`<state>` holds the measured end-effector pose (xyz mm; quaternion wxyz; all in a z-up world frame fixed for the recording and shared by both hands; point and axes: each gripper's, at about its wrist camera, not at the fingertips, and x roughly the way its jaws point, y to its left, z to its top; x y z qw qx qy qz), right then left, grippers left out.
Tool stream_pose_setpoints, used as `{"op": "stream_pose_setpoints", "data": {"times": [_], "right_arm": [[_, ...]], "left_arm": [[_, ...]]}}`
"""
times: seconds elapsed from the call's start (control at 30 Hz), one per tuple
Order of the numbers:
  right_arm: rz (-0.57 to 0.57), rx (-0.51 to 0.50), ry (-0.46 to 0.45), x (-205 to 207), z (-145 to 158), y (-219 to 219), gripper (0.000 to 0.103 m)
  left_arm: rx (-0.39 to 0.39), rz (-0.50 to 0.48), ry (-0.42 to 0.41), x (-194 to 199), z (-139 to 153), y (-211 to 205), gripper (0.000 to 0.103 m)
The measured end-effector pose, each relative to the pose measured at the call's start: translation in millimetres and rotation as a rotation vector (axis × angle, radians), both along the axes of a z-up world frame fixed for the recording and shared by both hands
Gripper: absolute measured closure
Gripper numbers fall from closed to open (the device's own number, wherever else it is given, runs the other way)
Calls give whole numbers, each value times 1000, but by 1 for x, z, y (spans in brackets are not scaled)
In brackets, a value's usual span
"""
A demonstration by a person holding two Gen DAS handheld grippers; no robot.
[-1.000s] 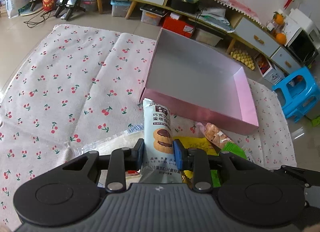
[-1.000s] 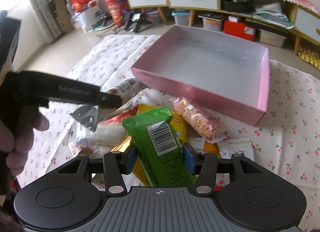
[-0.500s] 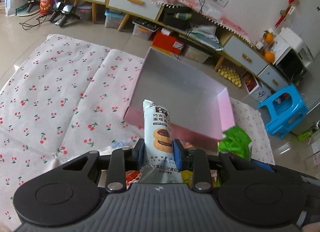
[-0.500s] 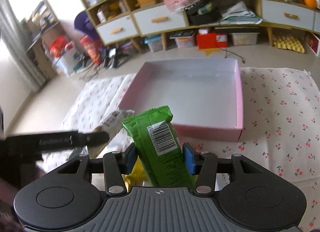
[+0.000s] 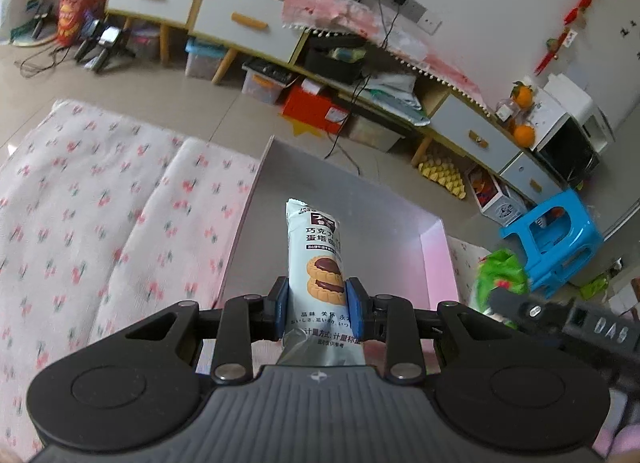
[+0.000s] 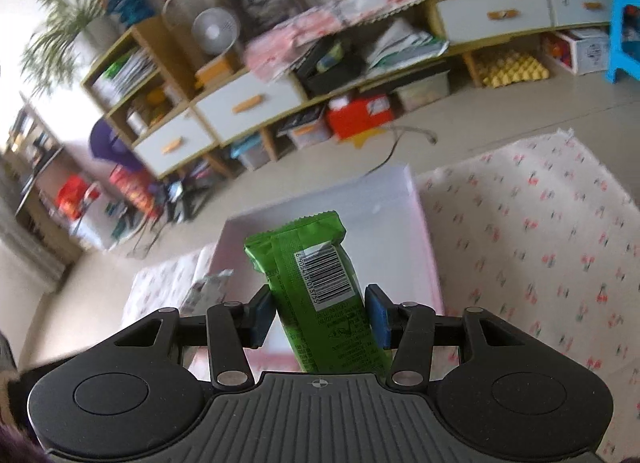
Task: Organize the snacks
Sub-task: 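Lift and carry both packets over the pink box with both tools, then lower packets into the pink box and open both tools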
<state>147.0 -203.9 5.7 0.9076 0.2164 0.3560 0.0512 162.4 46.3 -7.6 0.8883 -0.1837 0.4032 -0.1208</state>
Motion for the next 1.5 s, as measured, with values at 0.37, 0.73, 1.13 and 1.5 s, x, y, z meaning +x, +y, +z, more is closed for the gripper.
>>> {"op": "stream_pose_setpoints", "data": {"times": [0.37, 0.73, 1.13, 1.5], "right_arm": [[-124, 145, -2, 47, -39, -27, 55], [-112, 98, 28, 57, -55, -21, 55], [-104, 29, 50, 55, -61, -17, 53], [-90, 39, 16, 49, -45, -21, 30]], "left_arm": [[39, -57, -114, 28, -19, -21, 76], [187, -47, -116, 27, -33, -31, 74], [240, -65, -114, 24, -33, -32, 72], [254, -79, -120, 16, -23, -40, 39]]}}
